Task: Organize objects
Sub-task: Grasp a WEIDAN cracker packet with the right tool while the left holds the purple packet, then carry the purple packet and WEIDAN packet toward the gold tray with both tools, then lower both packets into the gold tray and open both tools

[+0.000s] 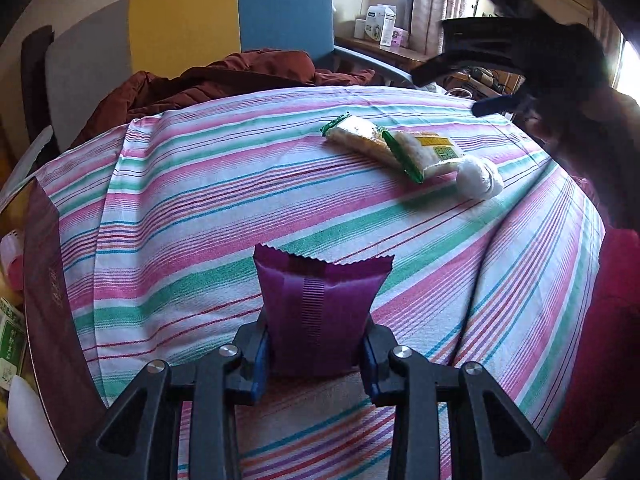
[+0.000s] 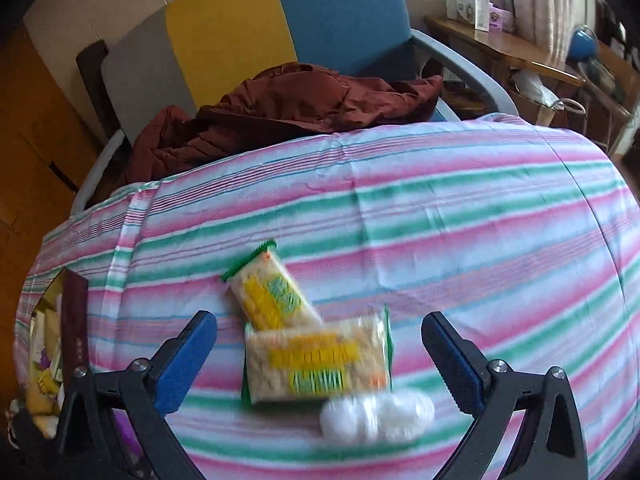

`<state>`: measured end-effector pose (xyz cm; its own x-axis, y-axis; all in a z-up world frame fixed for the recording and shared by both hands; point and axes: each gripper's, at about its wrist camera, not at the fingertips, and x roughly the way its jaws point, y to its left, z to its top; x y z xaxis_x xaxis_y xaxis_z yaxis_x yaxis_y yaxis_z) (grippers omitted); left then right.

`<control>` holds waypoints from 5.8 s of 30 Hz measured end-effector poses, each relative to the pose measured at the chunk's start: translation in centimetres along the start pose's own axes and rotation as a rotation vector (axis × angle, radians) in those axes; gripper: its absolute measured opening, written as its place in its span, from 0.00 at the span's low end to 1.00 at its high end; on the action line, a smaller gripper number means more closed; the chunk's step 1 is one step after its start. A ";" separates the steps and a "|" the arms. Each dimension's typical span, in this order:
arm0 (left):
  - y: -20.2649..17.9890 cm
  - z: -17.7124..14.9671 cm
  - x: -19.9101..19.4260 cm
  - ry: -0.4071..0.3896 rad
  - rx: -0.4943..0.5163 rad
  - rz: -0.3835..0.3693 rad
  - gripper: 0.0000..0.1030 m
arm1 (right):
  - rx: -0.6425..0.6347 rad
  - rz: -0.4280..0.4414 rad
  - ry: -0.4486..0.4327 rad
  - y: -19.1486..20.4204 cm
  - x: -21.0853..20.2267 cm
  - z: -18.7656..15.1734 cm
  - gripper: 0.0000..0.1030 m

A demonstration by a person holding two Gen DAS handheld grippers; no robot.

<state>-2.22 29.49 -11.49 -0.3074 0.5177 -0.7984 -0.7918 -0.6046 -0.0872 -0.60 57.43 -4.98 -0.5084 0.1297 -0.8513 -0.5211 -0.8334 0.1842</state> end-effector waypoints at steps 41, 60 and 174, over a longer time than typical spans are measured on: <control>-0.4 -1.9 -1.4 -0.020 0.000 0.065 0.35 | -0.383 -0.021 0.208 2.3 3.5 -8.5 0.59; -0.5 -2.1 -1.2 -0.042 -0.003 0.076 0.36 | -0.398 -0.011 0.202 1.5 3.4 -8.0 0.60; 11.6 -7.0 -19.8 -0.253 -0.326 0.366 0.36 | -0.337 0.432 -0.044 24.8 -6.4 -12.4 0.48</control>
<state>-1.56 7.97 -0.84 -0.6810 0.3432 -0.6469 -0.4174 -0.9078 -0.0423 -1.74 29.28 -1.03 -0.6590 -0.2460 -0.7108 -0.0141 -0.9408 0.3388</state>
